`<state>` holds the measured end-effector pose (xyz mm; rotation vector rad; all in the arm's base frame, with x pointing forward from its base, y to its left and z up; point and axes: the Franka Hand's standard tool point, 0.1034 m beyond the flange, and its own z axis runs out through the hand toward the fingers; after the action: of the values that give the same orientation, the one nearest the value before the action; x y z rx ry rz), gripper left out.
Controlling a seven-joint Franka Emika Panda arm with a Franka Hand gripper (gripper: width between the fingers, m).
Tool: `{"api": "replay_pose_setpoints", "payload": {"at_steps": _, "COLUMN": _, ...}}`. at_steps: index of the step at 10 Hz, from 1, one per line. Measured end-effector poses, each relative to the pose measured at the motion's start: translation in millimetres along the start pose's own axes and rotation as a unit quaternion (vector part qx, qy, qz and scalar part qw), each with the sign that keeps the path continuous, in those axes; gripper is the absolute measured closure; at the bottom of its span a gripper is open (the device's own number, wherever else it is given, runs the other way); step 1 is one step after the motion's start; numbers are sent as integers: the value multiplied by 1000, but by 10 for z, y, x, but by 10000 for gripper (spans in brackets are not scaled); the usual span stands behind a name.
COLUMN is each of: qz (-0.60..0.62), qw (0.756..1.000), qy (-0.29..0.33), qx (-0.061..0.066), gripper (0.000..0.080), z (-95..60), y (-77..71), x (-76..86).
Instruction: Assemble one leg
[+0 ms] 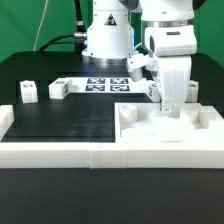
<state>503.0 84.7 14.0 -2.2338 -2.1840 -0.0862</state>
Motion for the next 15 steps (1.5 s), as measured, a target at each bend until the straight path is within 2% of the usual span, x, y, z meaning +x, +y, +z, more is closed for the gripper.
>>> {"api": "replay_pose_setpoints", "payload": {"at_steps": 3, "qz": 4, "qw": 1000, "qy": 0, "qx": 0, "gripper": 741, "z": 1, "y": -3, "x": -2}}
{"api": "replay_pose_setpoints", "payload": {"at_steps": 4, "qz": 4, "qw": 1000, "qy": 0, "qx": 0, "gripper": 673, "z": 2, "y": -4, "x": -6}}
{"api": "replay_pose_setpoints", "payload": {"at_steps": 5, "qz": 4, "qw": 1000, "qy": 0, "qx": 0, "gripper": 525, "z": 3, "y": -4, "x": -7}}
{"api": "replay_pose_setpoints", "payload": {"at_steps": 6, "qz": 4, "qw": 1000, "qy": 0, "qx": 0, "gripper": 525, "z": 3, "y": -4, "x": -9}}
{"api": "replay_pose_setpoints", "payload": {"at_steps": 7, "qz": 4, "qw": 1000, "qy": 0, "qx": 0, "gripper": 341, "z": 3, "y": -4, "x": -11}}
{"api": "replay_pose_setpoints", "payload": {"at_steps": 8, "qz": 4, "qw": 1000, "qy": 0, "qx": 0, "gripper": 203, "z": 3, "y": -4, "x": -12}}
{"api": "replay_pose_setpoints", "payload": {"at_steps": 9, "qz": 5, "qw": 1000, "qy": 0, "qx": 1, "gripper": 203, "z": 3, "y": -4, "x": -13}}
{"api": "replay_pose_setpoints", "payload": {"at_steps": 10, "qz": 5, "qw": 1000, "qy": 0, "qx": 1, "gripper": 161, "z": 4, "y": -5, "x": -15}}
{"api": "replay_pose_setpoints", "payload": {"at_steps": 13, "qz": 19, "qw": 1000, "qy": -1, "qx": 0, "gripper": 150, "z": -17, "y": -17, "x": -15}}
{"api": "replay_pose_setpoints", "payload": {"at_steps": 15, "qz": 65, "qw": 998, "qy": -4, "qx": -6, "gripper": 150, "z": -214, "y": -151, "x": 26}}
